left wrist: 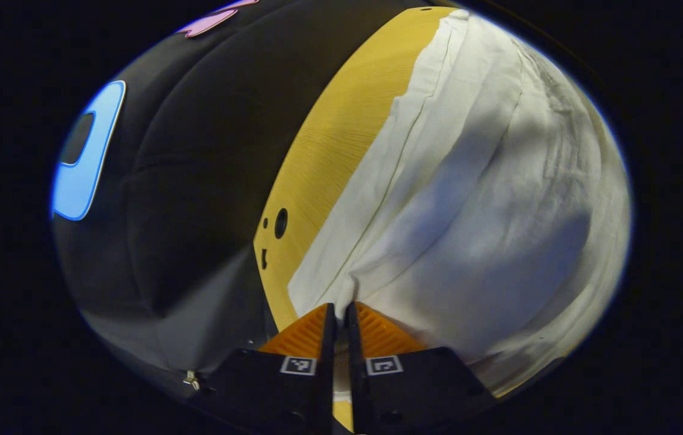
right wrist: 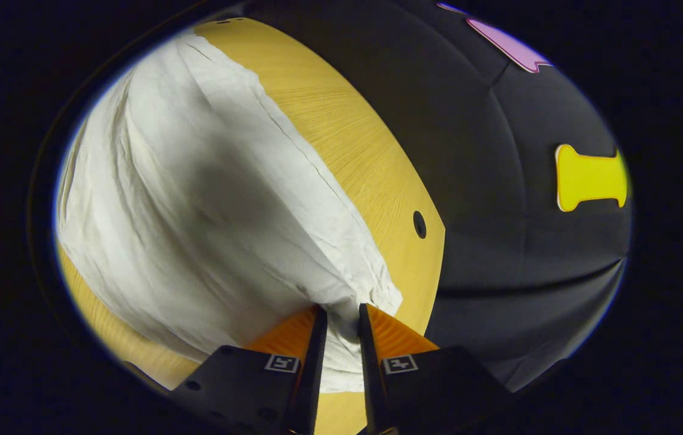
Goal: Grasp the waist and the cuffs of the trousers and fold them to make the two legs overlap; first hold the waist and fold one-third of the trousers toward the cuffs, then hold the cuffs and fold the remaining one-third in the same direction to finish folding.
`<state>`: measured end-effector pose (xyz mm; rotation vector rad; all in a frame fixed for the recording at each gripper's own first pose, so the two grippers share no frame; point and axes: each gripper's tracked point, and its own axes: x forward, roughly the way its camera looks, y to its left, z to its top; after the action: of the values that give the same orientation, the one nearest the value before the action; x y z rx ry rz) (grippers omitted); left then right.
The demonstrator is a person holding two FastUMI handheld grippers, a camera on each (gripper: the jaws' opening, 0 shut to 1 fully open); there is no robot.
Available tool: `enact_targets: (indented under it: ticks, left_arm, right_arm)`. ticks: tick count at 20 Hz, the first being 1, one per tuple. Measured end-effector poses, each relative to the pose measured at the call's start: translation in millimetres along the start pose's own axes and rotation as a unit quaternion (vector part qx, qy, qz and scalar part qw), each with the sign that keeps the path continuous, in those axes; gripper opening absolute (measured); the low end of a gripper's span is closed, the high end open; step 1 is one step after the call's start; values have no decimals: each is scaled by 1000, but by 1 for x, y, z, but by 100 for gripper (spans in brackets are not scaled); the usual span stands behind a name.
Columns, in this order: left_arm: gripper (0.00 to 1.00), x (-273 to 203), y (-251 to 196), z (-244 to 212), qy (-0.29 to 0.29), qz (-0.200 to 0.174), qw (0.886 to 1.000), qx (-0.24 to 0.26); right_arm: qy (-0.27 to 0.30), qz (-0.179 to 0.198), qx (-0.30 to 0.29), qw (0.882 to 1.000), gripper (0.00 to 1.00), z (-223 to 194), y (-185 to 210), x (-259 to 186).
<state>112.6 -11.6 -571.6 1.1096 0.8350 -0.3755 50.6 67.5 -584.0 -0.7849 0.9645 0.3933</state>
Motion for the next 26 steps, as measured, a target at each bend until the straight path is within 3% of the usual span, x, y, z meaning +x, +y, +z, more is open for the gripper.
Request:
enact_targets:
  ticks: [1, 2, 3, 4, 5, 6, 8, 10, 13, 15, 19, 23, 26]
  left_arm:
    - [34, -1, 5, 0, 0, 9, 1000, 8]
    - [44, -1, 7, 2, -1, 12, 1000, 14]
    - [58, -2, 11, 2, -3, 18, 1000, 17]
    - [63, -4, 17, 4, -5, 27, 999, 20]
    - [77, -4, 20, 3, -7, 26, 999, 18]
    - [83, -7, 22, 4, -12, 26, 999, 13]
    - [87, -16, 35, 5, -24, 39, 999, 3]
    - [87, -28, 50, 7, -43, 52, 998, -16]
    - [87, -53, 78, 4, -63, 74, 993, -59]
    - [87, -69, 99, 1, -75, 91, 987, -107]
    - [87, -102, 137, 1, -94, 116, 965, -216]
    - [87, -114, 140, 4, -106, 102, 935, -321]
    - [87, -106, 129, 5, -110, 66, 901, -414]
  right_arm:
    - [0, -10, -2, 1000, 40, 2, -5, -3]
    - [-3, -22, -2, 1000, 44, 4, -12, -4]
    - [-10, -41, -1, 999, 57, 7, -20, -10]
    - [-18, -60, -1, 998, 65, 11, -31, -14]
    - [-26, -76, -2, 997, 75, 15, -40, -20]
    - [-37, -91, 0, 995, 81, 19, -48, -26]
    - [-72, -123, 19, 990, 80, 34, -68, -47]
    - [-95, -135, 76, 983, 79, 41, -81, -68]
    - [-105, -108, 215, 965, 80, 38, -86, -94]
    - [-105, -80, 318, 939, 79, 31, -83, -110]
    - [-97, -33, 488, 867, 79, 14, -63, -122]
    - [-81, -5, 567, 819, 80, -1, -49, -131]
    - [-67, 23, 634, 770, 80, -1, -39, -120]
